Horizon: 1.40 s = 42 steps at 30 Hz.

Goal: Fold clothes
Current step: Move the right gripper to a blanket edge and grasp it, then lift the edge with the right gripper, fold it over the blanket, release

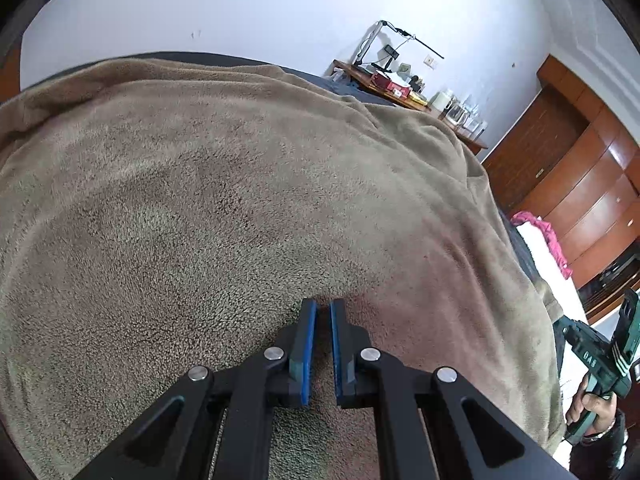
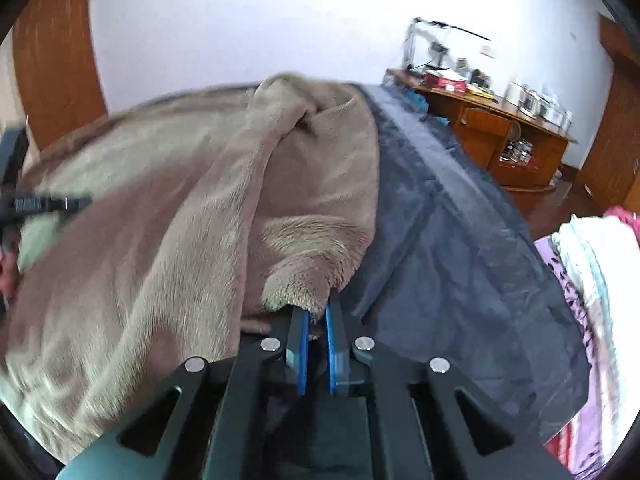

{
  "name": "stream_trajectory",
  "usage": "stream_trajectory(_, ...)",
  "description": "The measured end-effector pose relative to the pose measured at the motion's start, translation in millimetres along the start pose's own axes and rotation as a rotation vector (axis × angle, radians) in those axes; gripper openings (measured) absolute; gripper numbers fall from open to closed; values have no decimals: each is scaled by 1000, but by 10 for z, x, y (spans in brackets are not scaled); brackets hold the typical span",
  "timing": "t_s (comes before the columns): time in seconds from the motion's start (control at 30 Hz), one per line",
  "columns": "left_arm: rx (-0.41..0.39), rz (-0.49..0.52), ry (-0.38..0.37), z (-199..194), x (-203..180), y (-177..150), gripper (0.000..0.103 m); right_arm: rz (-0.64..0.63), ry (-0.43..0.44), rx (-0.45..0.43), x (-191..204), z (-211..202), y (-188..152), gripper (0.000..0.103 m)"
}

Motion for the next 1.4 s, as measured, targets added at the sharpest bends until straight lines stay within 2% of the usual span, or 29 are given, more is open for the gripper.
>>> stream_trajectory(0.1,0,-4,-6,4,3,1,8,67,-37,-57,-200,-122,105,7)
stream_trajectory(0.5,-3,-13,-20,-31,33,-16,8,221,-128,-149,-712,-312,234,7)
stream_trajectory(0.6,-4,-15,-23,-30,39,-8,8,245,-83,-124,-663,-167,185,9)
stream_trajectory(0.67,-4,-17,-26,-31,40,-8,8,252,-65,-99,-619,-69,140,18)
stream_trajectory(0.7,-4,-19,-27,-30,41,-9,8,255,-60,-90,-604,-33,116,32)
stream_trajectory(0.73,-3,-20,-29,-29,42,-9,8,259,-55,-83,-596,-4,91,50)
stream_trajectory(0.8,-3,-23,-32,-27,43,-8,8,269,-46,-74,-579,43,47,73)
stream_trajectory(0.83,-4,-24,-33,-26,43,-8,8,272,-42,-78,-567,49,31,73)
stream_trajectory(0.97,-4,-28,-38,-22,43,-5,8,278,-53,-105,-616,-22,86,73)
stream_trajectory(1.0,-4,-28,-38,-25,40,-8,8,279,-56,-112,-631,-42,104,70)
stream_trajectory(1.1,-5,-31,-41,-32,34,-12,8,284,-65,-134,-678,-102,156,25)
stream_trajectory(1.13,-5,-32,-42,-31,32,-13,8,286,-68,-141,-693,-122,174,15)
stream_trajectory(1.17,-5,-33,-42,-31,30,-13,8,288,-72,-148,-709,-142,191,11)
stream_trajectory(1.2,-5,-33,-43,-30,29,-13,8,289,-75,-155,-724,-162,209,8)
stream_trajectory(1.33,-5,-36,-45,-26,27,-13,8,296,-87,-184,-787,-244,279,8)
stream_trajectory(1.4,-5,-36,-45,-21,32,-11,8,325,-136,-229,-1006,-413,402,8)
Point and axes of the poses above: each gripper's, at about its wrist camera, not at the fingertips, and z roughly the way its jaws point, x to its left, y to its top, the point moved 10 cm from there along z, roughly the way its jaws point, and after that the axes turned 12 degrees about -z, right-handed, at the moved point
